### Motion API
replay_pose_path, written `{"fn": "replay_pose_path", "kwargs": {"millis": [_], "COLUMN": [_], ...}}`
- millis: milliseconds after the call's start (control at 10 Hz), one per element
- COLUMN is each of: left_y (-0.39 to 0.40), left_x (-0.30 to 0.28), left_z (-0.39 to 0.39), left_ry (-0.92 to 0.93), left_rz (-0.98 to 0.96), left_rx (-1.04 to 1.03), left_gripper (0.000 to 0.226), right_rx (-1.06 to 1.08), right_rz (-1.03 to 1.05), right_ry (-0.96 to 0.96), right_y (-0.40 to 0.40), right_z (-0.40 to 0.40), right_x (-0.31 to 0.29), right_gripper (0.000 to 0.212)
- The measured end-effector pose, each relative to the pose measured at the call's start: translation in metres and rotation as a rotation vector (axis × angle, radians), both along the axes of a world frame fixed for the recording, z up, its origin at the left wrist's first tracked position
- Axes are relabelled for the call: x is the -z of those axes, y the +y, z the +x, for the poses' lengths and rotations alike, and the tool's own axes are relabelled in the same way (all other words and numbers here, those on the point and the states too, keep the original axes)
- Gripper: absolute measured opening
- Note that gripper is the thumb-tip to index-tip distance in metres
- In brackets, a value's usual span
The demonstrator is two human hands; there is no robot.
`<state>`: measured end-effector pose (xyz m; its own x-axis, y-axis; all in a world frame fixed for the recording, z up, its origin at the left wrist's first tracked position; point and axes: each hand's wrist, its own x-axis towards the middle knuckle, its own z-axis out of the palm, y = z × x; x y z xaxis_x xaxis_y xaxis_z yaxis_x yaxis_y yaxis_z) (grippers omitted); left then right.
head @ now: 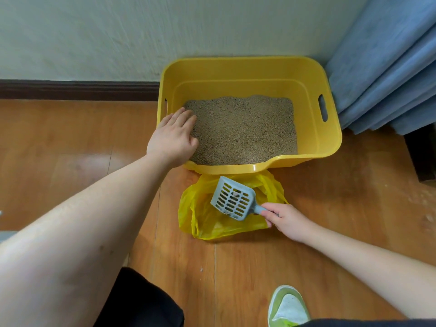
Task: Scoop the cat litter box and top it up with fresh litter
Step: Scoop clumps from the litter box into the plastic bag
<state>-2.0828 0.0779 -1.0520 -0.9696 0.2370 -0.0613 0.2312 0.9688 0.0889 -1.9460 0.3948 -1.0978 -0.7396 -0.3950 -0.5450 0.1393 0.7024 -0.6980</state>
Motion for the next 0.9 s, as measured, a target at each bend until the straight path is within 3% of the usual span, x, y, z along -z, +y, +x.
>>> {"fn": "replay_pose_path", "kwargs": {"millis": [300,500,600,700,800,900], "left_y": [-0.0008,-0.0007,-0.0010,-0.0009,-0.0010,-0.0009], "left_x": [0.0023,0.0023,0.0026,0.0028,0.0025,0.0023], "left_z": [-0.0010,-0.0013,-0.0010,-0.0003,-0.0008,-0.0010], "left_ry": [0.002,-0.002,-0.001,0.003,0.005,0.001], "left_rz": [0.007,0.000,0.003,0.008,0.010,0.010], "left_rx": [-0.003,0.001,0.001,0.001,0.007,0.010], "left_gripper": [0.061,0.061,0.061,0.060,0.061,0.061], "right_rx": [0.061,0.046,0.025,-0.152,-0.284,-0.258], "right_rz": [-0.100,-0.085,-0.011,0.298,0.428,0.307], "right_ry": [-0.083,-0.035,0.060,0.321,0.483,0.498], "right_y": [0.0043,0.0018,-0.0007,-0.0023,-0.0013,-0.0003], "right_z": [-0.0003,-0.0006,-0.0006,-0.0004,0.0000,0.0009], "right_x": [0.0054,0.0017,0.0002,0.0010,0.0043,0.0072], "right_gripper": [0.046,0.043,0.036,0.037,0.074,0.087]}}
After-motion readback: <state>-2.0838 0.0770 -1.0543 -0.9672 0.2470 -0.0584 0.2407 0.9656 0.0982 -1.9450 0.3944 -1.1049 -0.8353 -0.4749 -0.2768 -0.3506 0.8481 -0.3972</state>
